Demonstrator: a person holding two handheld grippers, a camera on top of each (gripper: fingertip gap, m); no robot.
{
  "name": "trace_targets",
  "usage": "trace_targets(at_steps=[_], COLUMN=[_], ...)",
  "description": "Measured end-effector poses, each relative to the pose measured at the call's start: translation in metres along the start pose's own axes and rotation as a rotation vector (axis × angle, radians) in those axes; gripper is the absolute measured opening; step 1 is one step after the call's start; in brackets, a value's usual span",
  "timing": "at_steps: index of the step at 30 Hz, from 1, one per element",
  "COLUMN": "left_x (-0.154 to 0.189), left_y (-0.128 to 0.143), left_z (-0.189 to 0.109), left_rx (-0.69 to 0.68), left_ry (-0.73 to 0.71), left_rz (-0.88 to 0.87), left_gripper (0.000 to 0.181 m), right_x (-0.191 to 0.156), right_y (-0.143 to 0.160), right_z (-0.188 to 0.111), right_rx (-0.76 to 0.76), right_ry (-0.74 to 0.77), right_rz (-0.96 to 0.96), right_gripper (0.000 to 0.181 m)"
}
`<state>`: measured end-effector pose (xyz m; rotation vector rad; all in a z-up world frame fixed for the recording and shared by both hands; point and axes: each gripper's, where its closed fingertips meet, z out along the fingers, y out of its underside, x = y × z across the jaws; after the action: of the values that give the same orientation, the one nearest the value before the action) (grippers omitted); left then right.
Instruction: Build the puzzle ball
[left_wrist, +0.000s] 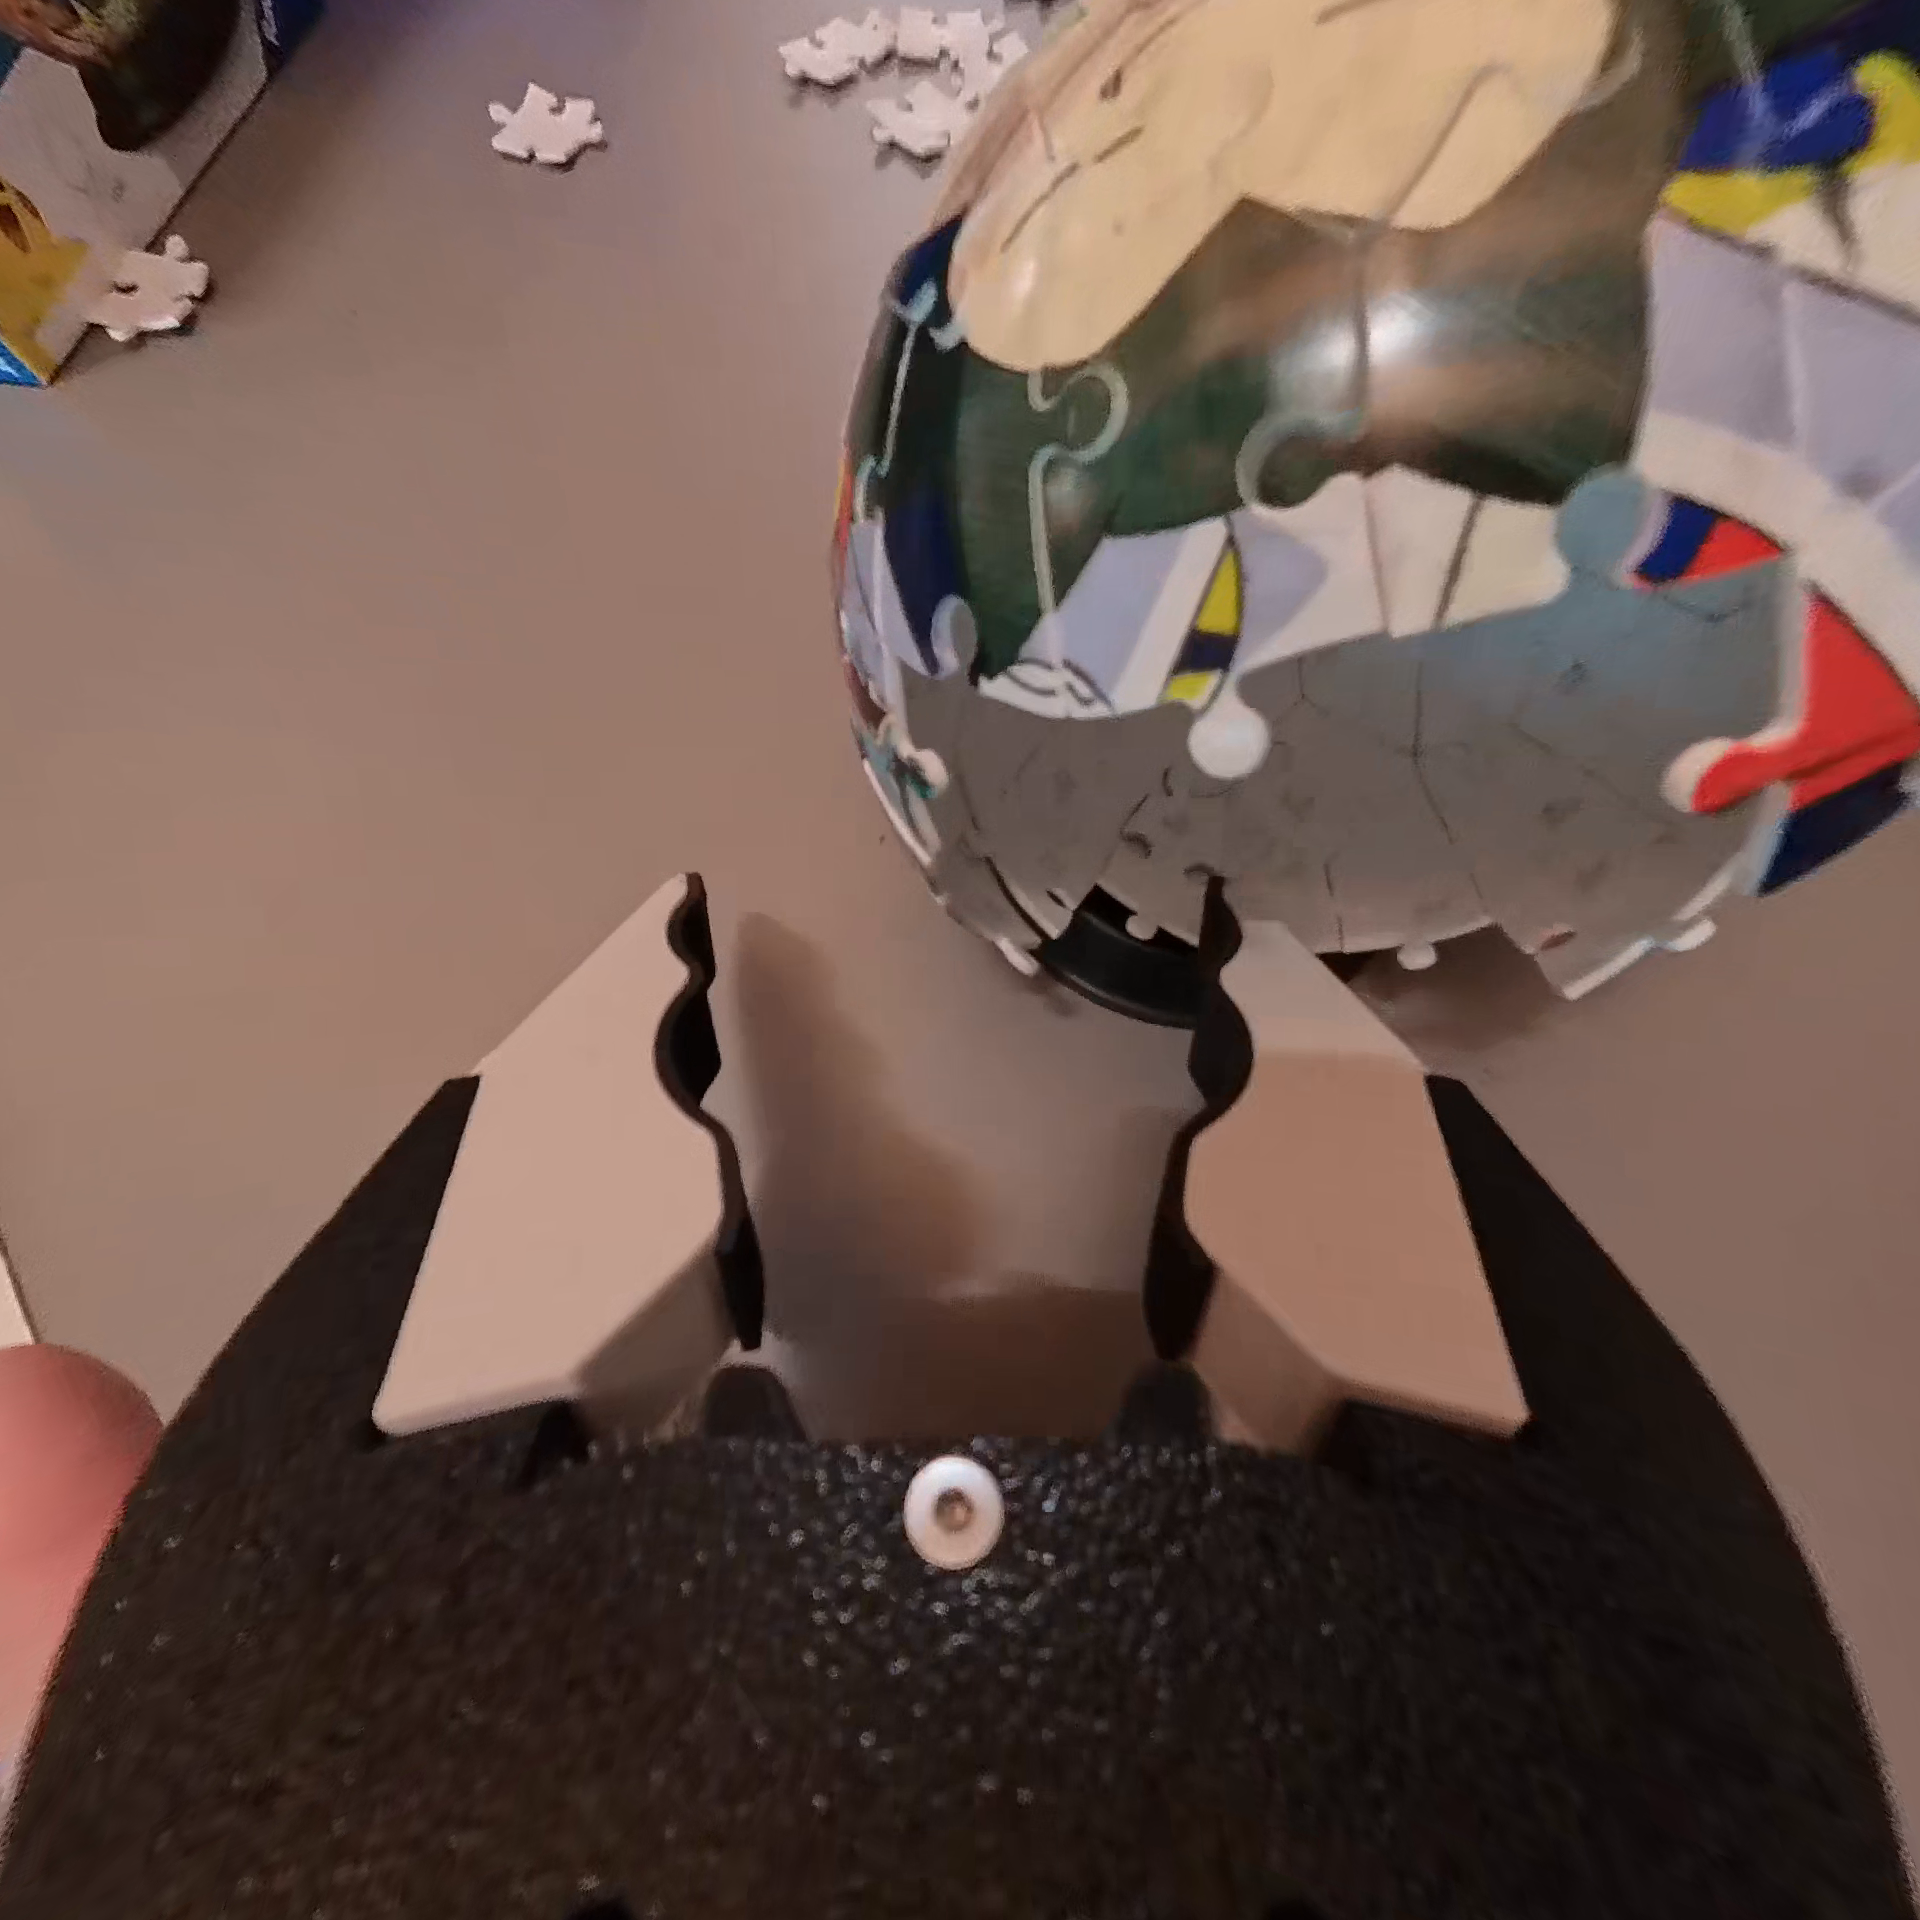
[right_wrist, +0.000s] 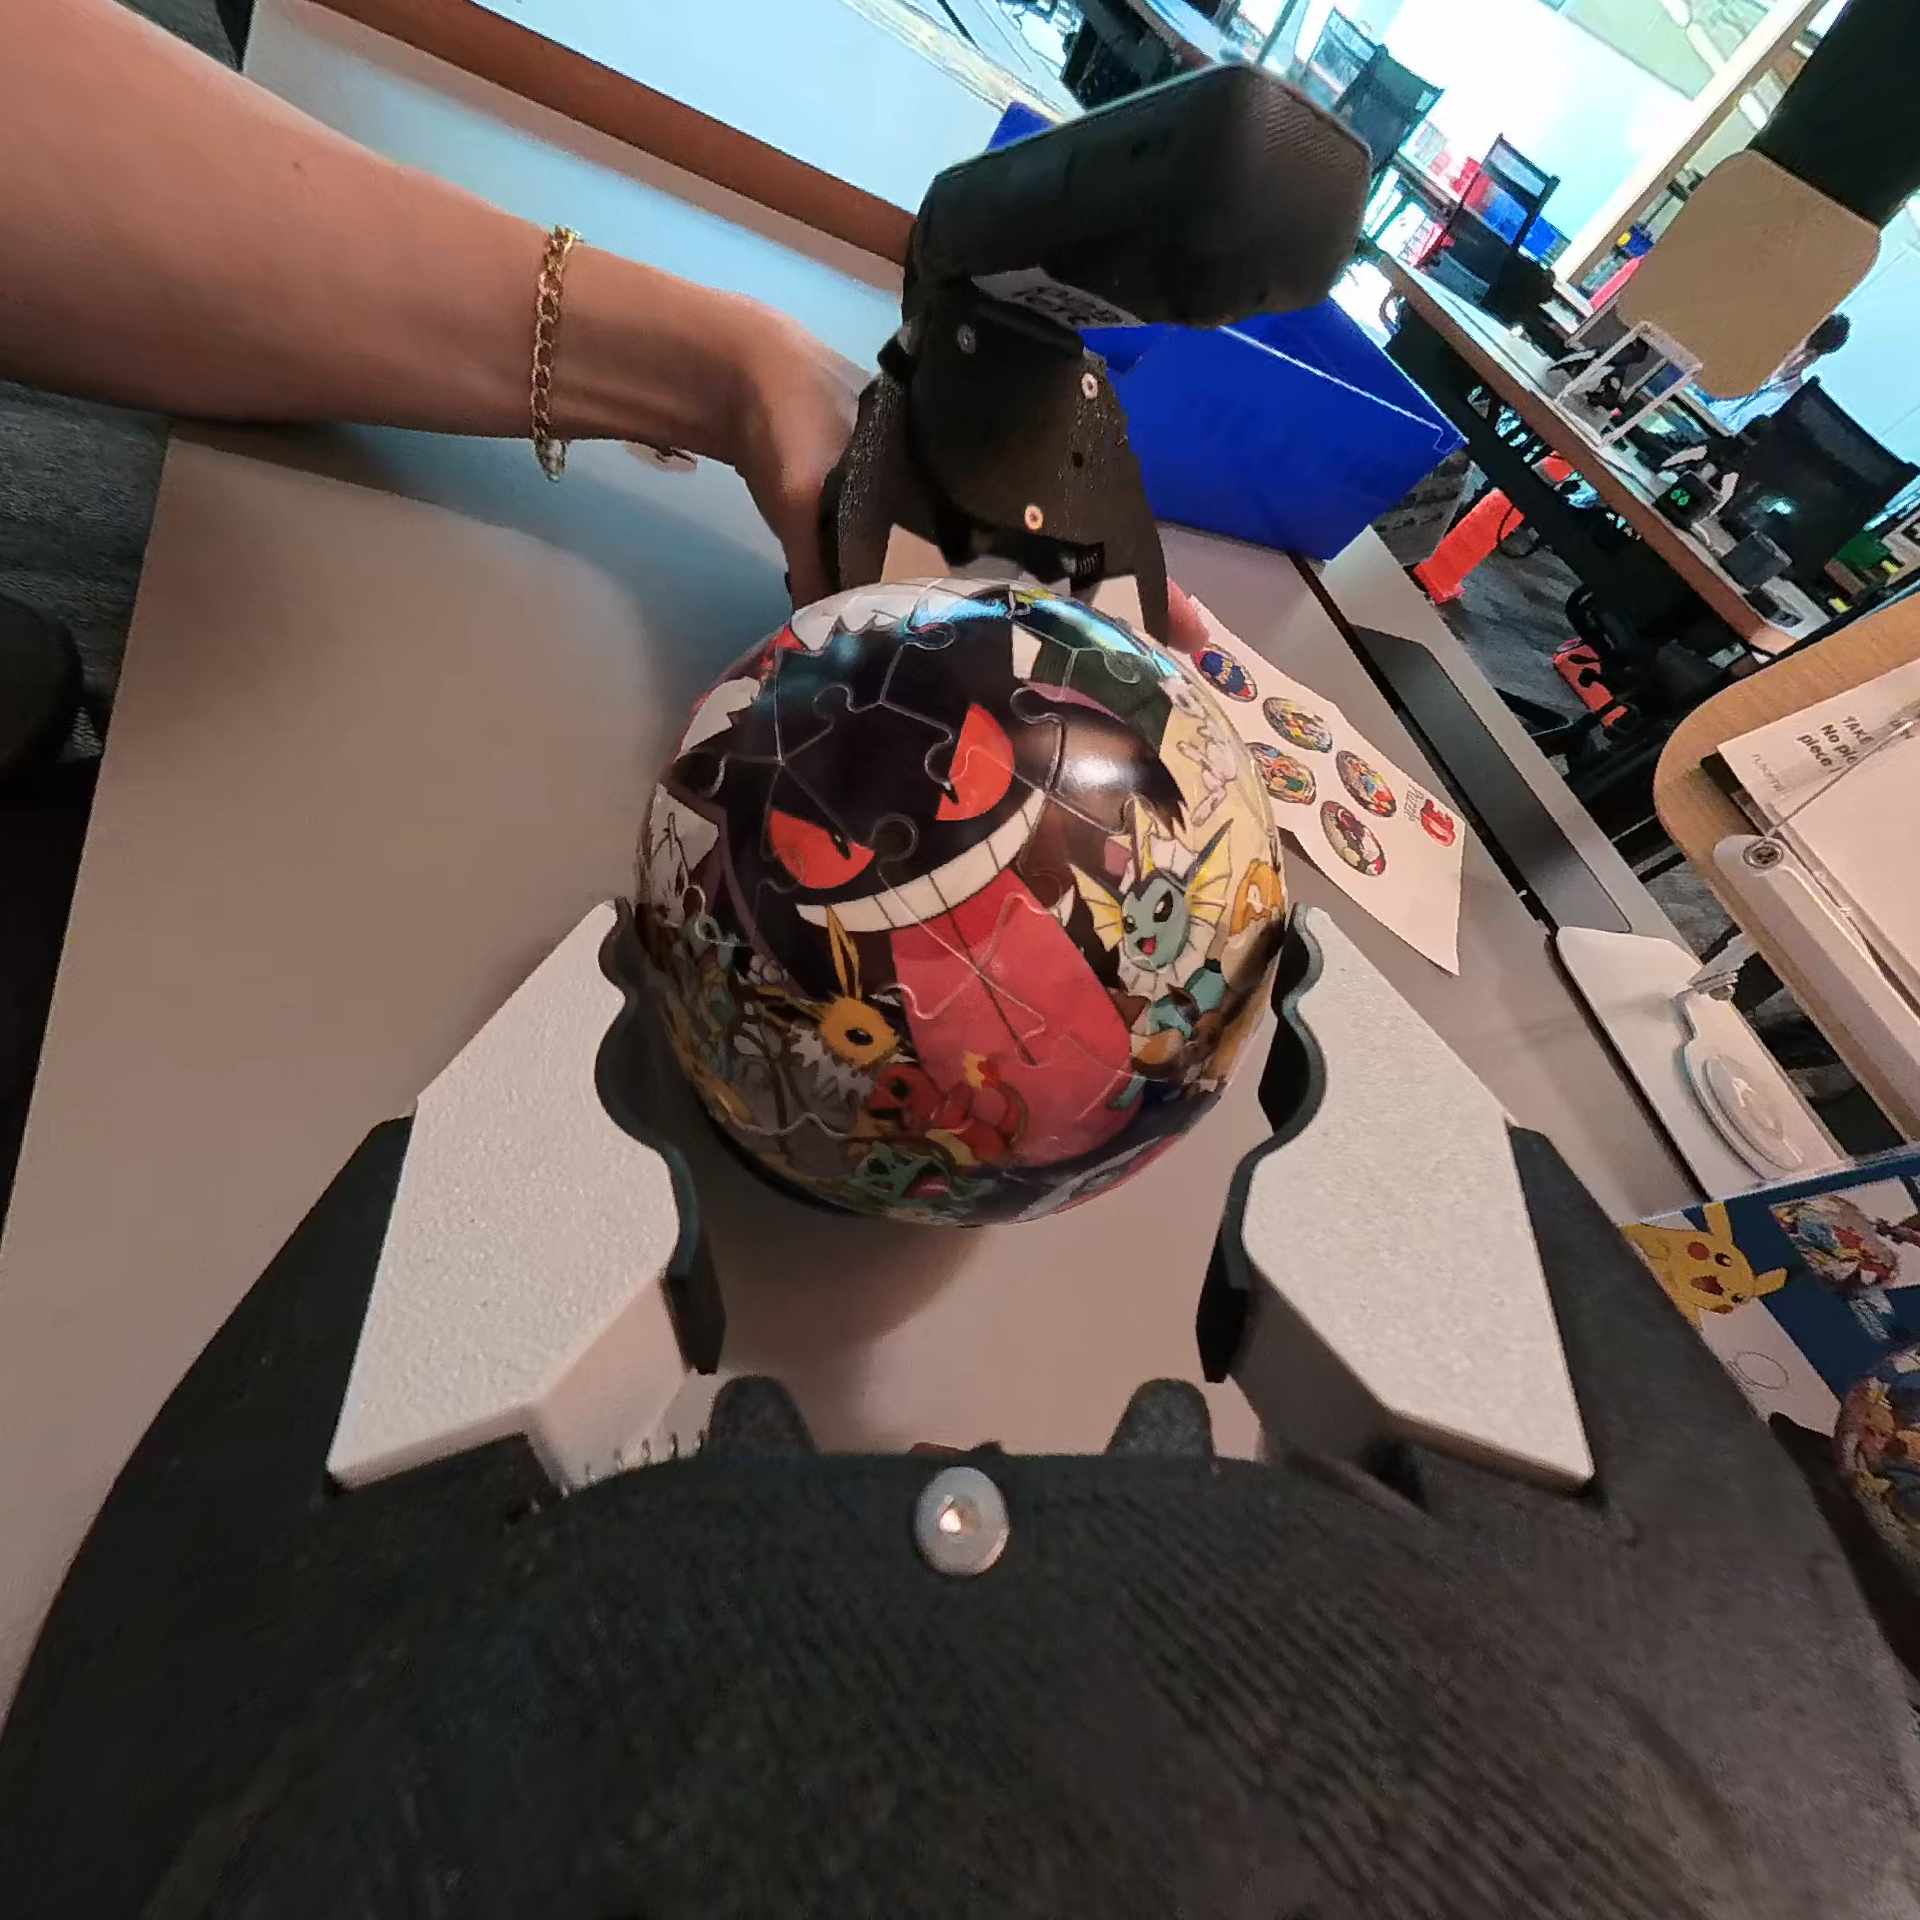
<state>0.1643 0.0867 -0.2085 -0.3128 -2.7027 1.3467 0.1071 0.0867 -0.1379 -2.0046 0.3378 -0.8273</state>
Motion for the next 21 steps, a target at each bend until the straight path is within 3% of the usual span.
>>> trace_targets(at_steps=[12,19,21], left_x=[0.000,0.001,-0.003], left_y=[0.006,-0.010,-0.008], left_z=[0.006,0.002,0.005], left_rx=[-0.093,0.039,0.017], left_ry=[-0.007,-0.008,-0.037], left_rz=[0.011,-0.042,-0.040], left_gripper=[0.089,0.093,0.095], right_x=[0.000,0.000,0.000], right_y=[0.000,0.000,0.000], right_z=[-0.001,-0.002,-0.001], right_rx=[-0.006,-0.004,-0.002], right_ry=[0.001,0.002,0.003], right_rz=[-0.009,-0.004,0.000], right_gripper=[0.119,0.119,0.118])
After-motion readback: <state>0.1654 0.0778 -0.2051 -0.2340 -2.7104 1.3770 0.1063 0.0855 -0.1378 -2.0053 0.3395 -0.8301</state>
